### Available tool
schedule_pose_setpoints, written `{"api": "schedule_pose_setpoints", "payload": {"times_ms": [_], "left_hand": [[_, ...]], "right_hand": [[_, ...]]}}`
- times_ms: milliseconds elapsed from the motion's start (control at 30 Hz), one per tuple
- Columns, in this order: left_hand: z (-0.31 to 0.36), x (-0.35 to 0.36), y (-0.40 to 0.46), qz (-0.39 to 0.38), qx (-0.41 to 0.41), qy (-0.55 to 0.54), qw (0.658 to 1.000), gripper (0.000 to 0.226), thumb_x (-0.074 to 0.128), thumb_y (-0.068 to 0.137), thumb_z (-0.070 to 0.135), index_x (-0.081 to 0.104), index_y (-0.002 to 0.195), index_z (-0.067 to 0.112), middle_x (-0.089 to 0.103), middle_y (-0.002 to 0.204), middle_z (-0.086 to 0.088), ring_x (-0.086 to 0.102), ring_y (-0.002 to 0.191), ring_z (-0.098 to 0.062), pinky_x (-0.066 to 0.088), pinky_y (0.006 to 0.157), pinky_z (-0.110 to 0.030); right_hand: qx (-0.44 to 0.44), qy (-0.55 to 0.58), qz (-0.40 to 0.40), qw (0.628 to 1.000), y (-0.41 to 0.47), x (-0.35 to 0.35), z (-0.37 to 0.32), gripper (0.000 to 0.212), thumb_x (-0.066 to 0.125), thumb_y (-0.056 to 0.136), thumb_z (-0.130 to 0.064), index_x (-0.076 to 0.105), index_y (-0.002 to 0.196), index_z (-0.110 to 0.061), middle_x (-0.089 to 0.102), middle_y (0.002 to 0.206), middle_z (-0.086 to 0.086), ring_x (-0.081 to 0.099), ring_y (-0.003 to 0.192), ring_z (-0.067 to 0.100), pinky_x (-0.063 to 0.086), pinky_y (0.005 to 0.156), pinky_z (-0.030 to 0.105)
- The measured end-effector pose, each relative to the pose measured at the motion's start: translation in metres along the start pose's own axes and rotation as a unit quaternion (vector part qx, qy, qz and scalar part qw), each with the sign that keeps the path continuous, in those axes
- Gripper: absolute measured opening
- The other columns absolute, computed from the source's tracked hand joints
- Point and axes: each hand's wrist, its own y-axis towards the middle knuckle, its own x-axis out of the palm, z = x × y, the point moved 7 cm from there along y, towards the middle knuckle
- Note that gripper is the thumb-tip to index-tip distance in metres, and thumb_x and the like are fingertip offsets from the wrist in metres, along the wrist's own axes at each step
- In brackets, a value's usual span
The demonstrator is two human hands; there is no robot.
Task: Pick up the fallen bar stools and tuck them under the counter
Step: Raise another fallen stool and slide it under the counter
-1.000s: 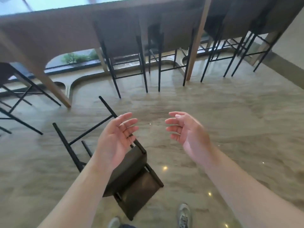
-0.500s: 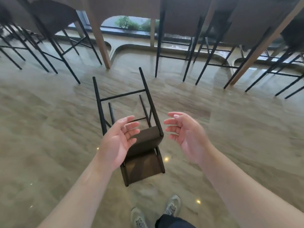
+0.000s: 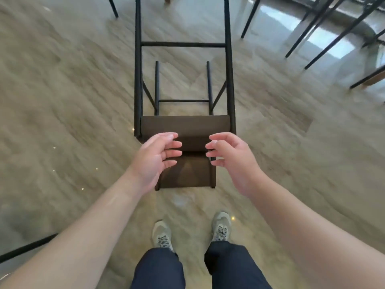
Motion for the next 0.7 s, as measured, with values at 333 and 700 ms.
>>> {"api": "schedule_pose_setpoints", "payload": {"times_ms": [333,700], "left_hand": [[-0.301,-0.06,0.216,0.106,-0.01,0.182,0.977,0.011,0.058,0.092,0.033,0.069,0.09,0.031,0.071,0.082,0.012,0.068,0.079,-0.005,0.051,0.072,-0.025],[-0.471,-0.102,0.323,-0.033,0.14,0.631,0.762,0.063,0.053,0.081,0.055,0.045,0.138,0.027,0.046,0.138,0.007,0.041,0.127,-0.014,0.037,0.104,-0.033]], "right_hand": [[-0.011,-0.277,-0.055,0.959,0.216,0.002,0.309,0.019,0.058,0.091,-0.036,0.059,0.11,-0.035,0.062,0.094,-0.016,0.06,0.086,0.003,0.042,0.066,0.018],[-0.183,-0.604,-0.19,0.752,0.321,0.012,0.515,0.061,0.059,0.089,-0.044,0.036,0.144,-0.03,0.04,0.145,-0.004,0.04,0.133,0.019,0.04,0.105,0.037]]}}
